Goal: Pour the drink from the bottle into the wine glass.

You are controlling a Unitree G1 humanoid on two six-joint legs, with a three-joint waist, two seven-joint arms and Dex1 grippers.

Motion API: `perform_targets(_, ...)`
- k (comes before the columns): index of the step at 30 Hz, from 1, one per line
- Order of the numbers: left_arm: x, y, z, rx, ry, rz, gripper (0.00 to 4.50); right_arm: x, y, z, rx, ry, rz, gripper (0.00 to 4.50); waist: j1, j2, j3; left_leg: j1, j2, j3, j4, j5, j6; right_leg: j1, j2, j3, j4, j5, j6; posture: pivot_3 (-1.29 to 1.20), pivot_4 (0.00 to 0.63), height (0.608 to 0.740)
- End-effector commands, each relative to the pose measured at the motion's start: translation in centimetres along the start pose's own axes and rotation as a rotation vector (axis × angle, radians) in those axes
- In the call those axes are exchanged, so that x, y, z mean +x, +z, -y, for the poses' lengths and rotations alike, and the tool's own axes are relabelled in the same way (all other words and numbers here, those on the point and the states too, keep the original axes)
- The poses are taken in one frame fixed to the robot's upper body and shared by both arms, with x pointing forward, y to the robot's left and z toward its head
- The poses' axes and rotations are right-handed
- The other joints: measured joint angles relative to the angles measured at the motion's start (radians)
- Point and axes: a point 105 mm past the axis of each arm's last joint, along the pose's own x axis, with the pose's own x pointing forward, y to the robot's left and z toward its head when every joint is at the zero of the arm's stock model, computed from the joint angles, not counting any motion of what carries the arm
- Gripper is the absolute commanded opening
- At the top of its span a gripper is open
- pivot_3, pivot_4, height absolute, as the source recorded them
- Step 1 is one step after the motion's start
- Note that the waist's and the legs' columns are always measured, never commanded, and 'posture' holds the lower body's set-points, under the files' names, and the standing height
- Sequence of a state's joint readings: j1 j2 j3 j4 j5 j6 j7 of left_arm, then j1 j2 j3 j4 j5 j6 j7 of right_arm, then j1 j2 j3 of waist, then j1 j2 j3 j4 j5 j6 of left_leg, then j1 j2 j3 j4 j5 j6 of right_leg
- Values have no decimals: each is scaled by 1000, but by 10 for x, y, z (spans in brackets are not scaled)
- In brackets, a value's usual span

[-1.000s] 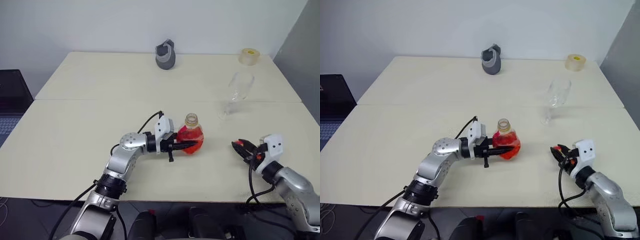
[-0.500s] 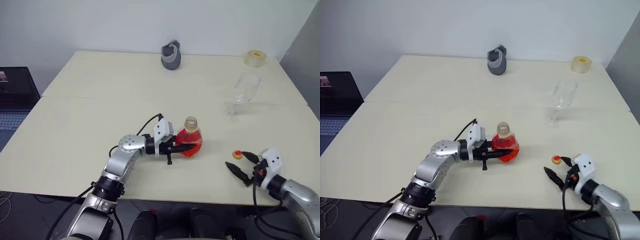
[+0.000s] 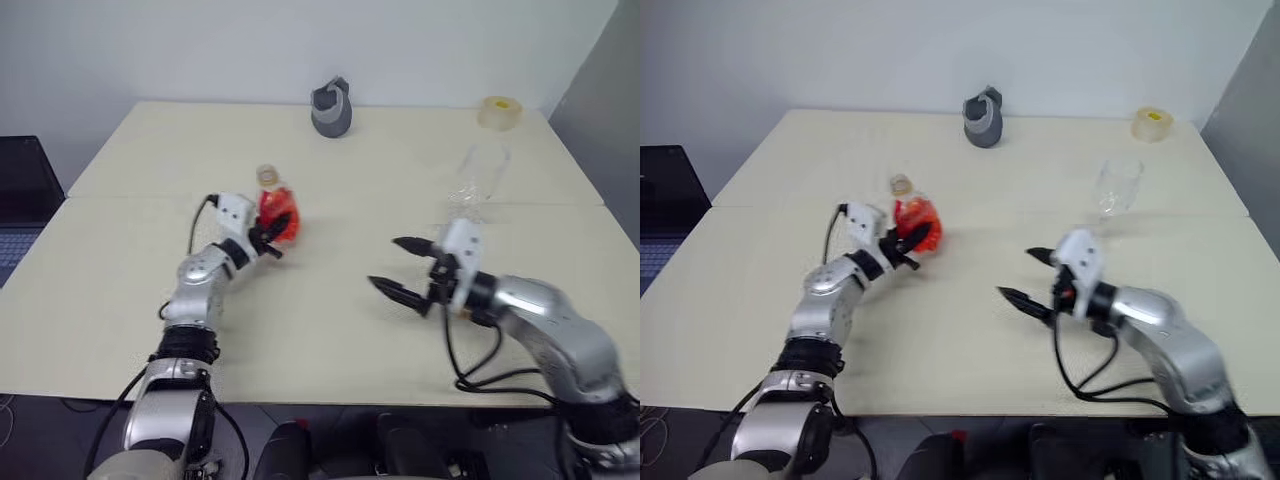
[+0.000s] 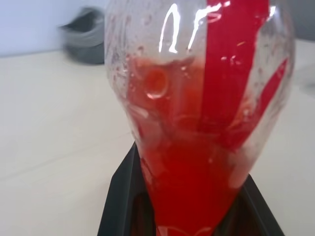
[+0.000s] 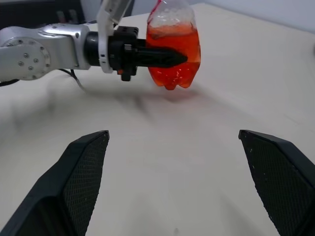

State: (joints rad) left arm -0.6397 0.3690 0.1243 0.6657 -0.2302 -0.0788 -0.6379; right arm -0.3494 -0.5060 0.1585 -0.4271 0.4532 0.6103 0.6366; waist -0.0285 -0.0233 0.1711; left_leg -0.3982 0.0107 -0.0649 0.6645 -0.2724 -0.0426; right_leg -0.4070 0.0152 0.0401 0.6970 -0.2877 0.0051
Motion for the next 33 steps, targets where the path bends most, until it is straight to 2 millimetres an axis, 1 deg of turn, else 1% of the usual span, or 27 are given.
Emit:
perform_targets(1,0,18,-23,49,100,67,742,21,12,-4,-54,37,34,4500,7,-1,0,-1,-1,-1,1,0,0,0,-2,0,-1,0,1,0,150,740)
perform_targets(3,-2,14,-34,50,153,58,742,33,16,-6,-71,57,41,4500,11,-2,1,-2,-4,-3,3,0,0,0,-4,-1,-1,2,3,0,150,740)
perform_targets(6,-5,10,-44,21,210,50,742,41,17,-8,-93,83,38,4500,15,-2,1,-2,-6,-4,6,0,0,1,-6,-2,-2,3,5,0,150,740)
perform_targets(10,-8,2,-49,24,232,30,742,39,20,-14,-107,120,44,4500,13,-2,1,-2,-6,-4,6,0,0,1,-7,-2,-1,3,5,0,150,740)
perform_targets(13,-13,-6,-55,-7,273,14,742,35,23,-17,-111,129,52,4500,7,-2,1,-2,-5,-5,6,0,0,1,-6,-2,0,3,5,0,150,740)
perform_targets(14,-14,-9,-55,-10,276,9,1480,34,25,-17,-110,127,58,4500,4,-2,0,-2,-4,-6,6,0,0,1,-5,-2,0,3,5,0,150,740)
perform_targets(15,-15,-10,-53,-17,271,10,1757,32,26,-18,-110,125,64,4500,2,-2,0,-2,-4,-6,6,0,0,1,-5,-2,0,3,5,0,150,740)
perform_targets(20,-19,-13,-46,-10,258,23,3435,21,32,-21,-111,117,74,4500,-1,-2,0,-1,-4,-6,5,0,0,1,-5,-2,0,3,5,0,150,740)
perform_targets(23,-23,-14,-43,-19,261,36,4340,14,34,-22,-122,108,70,4500,-1,-2,0,-1,-3,-6,4,0,0,1,-5,-1,0,3,5,0,150,740)
perform_targets(24,-25,-13,-43,-25,267,44,4461,11,35,-22,-123,105,70,4500,-1,-2,0,-1,-3,-6,4,0,0,1,-5,-2,0,3,5,0,150,740)
perform_targets(26,-31,-10,-43,-25,279,62,4461,6,37,-23,-131,95,67,4500,-1,-2,0,-1,-3,-7,4,0,0,1,-5,-2,0,3,5,0,150,740)
perform_targets(28,-41,-7,-45,-27,314,78,4461,-1,38,-21,-132,64,64,4500,-1,-2,0,-2,-3,-7,4,0,0,1,-5,-1,0,3,5,0,150,740)
perform_targets(30,-56,-3,-45,-24,349,95,4461,-8,35,-16,-118,3,63,4500,-2,-2,0,-1,-3,-6,4,0,0,1,-5,0,0,3,5,0,150,740)
perform_targets(33,-80,3,-30,-23,330,100,4461,-20,25,-6,-90,-107,49,4500,-1,-2,0,-1,-2,-6,2,0,0,2,-5,0,-1,3,5,0,150,740)
